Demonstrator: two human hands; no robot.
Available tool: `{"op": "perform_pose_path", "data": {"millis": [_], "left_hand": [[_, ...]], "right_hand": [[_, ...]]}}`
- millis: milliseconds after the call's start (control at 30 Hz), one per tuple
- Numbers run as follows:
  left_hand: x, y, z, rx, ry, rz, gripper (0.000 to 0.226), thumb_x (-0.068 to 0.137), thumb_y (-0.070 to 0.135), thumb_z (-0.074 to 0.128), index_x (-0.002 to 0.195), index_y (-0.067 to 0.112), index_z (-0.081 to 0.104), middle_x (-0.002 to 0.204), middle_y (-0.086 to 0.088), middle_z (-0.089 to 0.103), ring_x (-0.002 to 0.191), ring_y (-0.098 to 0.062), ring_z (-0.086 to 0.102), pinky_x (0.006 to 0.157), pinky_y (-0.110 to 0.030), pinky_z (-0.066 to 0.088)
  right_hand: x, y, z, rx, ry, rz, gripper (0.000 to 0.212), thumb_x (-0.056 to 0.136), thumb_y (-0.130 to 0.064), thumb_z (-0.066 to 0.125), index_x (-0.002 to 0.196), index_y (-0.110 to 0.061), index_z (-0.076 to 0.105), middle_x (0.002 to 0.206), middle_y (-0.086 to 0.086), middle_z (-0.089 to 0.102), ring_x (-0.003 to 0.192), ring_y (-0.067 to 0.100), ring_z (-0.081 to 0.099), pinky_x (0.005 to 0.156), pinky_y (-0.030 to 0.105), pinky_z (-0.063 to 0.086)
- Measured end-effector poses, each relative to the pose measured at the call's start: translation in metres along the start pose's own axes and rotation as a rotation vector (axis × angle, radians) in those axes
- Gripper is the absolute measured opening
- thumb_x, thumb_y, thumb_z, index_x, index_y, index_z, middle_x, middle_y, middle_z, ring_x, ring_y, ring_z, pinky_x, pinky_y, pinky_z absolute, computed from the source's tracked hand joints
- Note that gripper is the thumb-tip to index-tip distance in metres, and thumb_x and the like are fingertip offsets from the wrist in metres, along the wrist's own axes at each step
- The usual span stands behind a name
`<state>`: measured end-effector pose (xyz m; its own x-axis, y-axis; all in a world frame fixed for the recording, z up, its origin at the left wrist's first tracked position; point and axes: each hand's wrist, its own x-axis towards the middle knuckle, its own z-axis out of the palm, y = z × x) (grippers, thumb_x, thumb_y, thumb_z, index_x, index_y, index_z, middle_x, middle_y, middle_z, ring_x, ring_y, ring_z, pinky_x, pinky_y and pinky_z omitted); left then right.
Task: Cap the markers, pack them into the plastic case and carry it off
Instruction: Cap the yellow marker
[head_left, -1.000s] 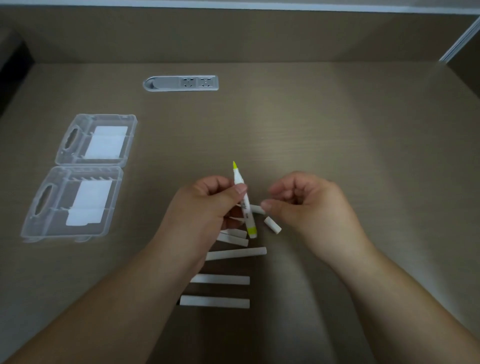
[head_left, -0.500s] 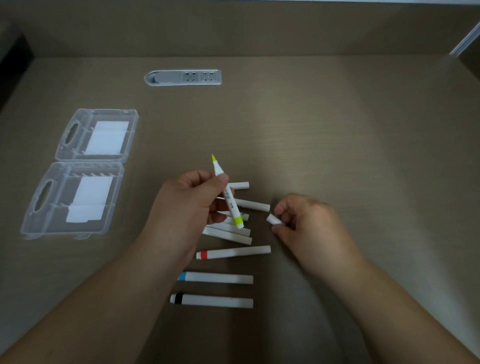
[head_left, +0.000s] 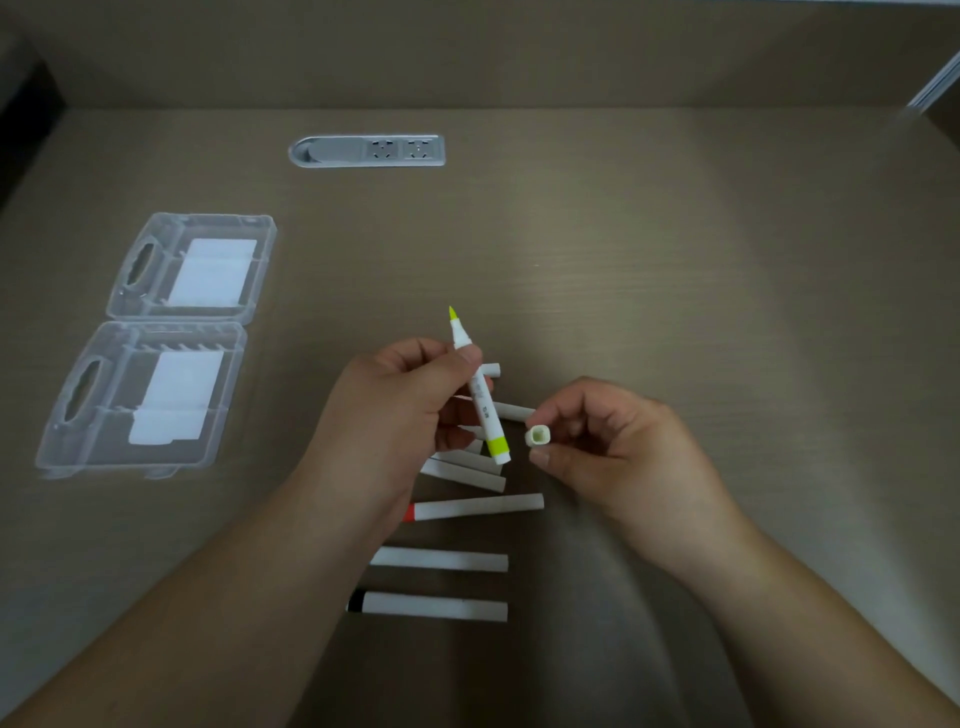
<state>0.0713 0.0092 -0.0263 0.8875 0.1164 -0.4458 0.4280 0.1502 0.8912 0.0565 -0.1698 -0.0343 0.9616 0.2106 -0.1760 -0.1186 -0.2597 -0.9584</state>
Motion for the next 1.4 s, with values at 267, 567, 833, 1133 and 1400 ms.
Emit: {"op": "perform_pose_path", "data": {"millis": [267,567,833,1133,1400], "left_hand": [[0.002,-0.003,0.000,0.034,-0.047,-0.007,0.024,0.093,0.025,0.064,0.075,0.022,0.079,0.079,-0.004,0.076,0.069,-0.017,0.068,0.068,-0.037,0.054],[-0.001,-0.002,0.001,0.039,-0.066,-0.009,0.018,0.094,0.022,0.063,0.081,0.016,0.075,0.077,-0.004,0.074,0.063,-0.013,0.065,0.061,-0.032,0.051],[-0.010,0.001,-0.013,0.405,-0.139,0.111,0.012,0.091,0.031,0.064,0.092,0.032,0.077,0.080,0.010,0.074,0.066,0.003,0.063,0.061,-0.010,0.049],[-0.013,0.000,-0.019,0.565,-0.200,0.212,0.012,0.091,0.025,0.067,0.089,0.031,0.077,0.083,0.004,0.073,0.080,-0.014,0.065,0.067,-0.021,0.049],[-0.017,0.000,-0.017,0.666,-0.231,0.293,0.012,0.089,0.029,0.068,0.089,0.037,0.076,0.080,0.008,0.070,0.076,-0.016,0.064,0.071,-0.038,0.054]], "right_hand": [[0.005,-0.016,0.005,0.836,-0.027,0.518,0.023,0.074,-0.006,0.065,0.097,-0.009,0.066,0.068,0.010,0.059,0.047,0.013,0.051,0.042,0.020,0.040],[0.007,-0.016,0.003,0.945,-0.090,0.644,0.012,0.079,-0.010,0.063,0.091,-0.010,0.063,0.068,0.005,0.058,0.048,0.009,0.051,0.040,0.016,0.041],[0.012,-0.013,-0.001,0.440,0.132,0.276,0.027,0.079,0.011,0.066,0.086,-0.011,0.053,0.072,0.021,0.060,0.048,0.019,0.056,0.043,0.025,0.040],[0.011,-0.012,-0.009,0.176,0.076,0.005,0.012,0.079,-0.002,0.072,0.083,-0.013,0.070,0.063,-0.003,0.059,0.060,0.017,0.046,0.056,0.032,0.037],[0.014,-0.016,-0.016,-0.079,-0.004,-0.026,0.013,0.084,-0.008,0.071,0.084,-0.021,0.076,0.060,0.001,0.048,0.056,0.017,0.040,0.052,0.030,0.030]]}}
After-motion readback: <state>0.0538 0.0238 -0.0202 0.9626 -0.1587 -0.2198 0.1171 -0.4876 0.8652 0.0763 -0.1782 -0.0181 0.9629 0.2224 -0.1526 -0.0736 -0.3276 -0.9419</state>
